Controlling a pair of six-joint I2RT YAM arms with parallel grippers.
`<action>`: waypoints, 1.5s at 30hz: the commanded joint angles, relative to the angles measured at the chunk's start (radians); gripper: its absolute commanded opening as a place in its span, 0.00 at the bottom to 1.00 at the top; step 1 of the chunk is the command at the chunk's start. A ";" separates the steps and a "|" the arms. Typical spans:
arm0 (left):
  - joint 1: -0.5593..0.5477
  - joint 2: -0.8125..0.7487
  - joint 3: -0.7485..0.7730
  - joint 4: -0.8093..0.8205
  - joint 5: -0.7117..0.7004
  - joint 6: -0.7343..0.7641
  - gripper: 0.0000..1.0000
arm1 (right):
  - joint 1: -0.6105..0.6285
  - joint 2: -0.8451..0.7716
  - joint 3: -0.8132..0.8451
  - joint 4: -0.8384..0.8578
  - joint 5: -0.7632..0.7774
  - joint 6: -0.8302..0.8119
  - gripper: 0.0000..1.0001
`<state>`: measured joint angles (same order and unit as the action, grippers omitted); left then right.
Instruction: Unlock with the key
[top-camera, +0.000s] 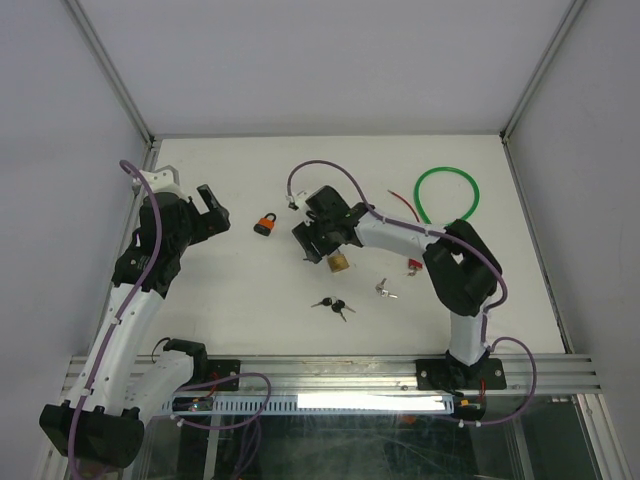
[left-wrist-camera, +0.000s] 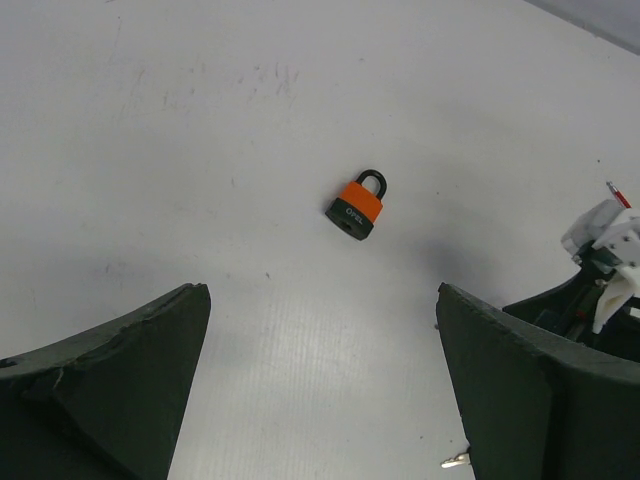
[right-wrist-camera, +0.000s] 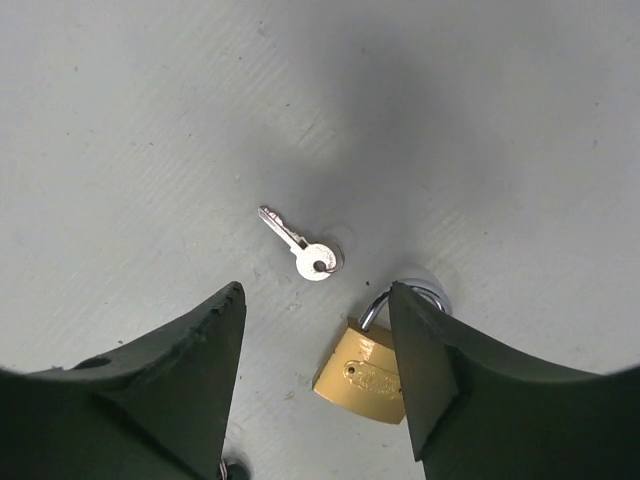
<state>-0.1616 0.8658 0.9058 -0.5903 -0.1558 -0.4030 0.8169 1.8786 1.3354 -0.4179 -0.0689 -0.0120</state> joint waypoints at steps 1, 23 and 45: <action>0.014 0.002 -0.001 0.056 0.015 0.016 0.99 | 0.004 0.059 0.088 -0.036 -0.062 -0.080 0.59; 0.023 0.010 -0.001 0.060 0.048 0.014 0.99 | 0.033 0.134 0.083 -0.074 0.025 -0.077 0.19; 0.022 0.038 -0.113 0.184 0.485 -0.259 0.99 | 0.033 -0.283 -0.248 0.312 -0.026 0.262 0.00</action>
<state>-0.1486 0.9112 0.8303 -0.5140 0.2001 -0.5774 0.8436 1.7199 1.1389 -0.2790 -0.0868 0.1459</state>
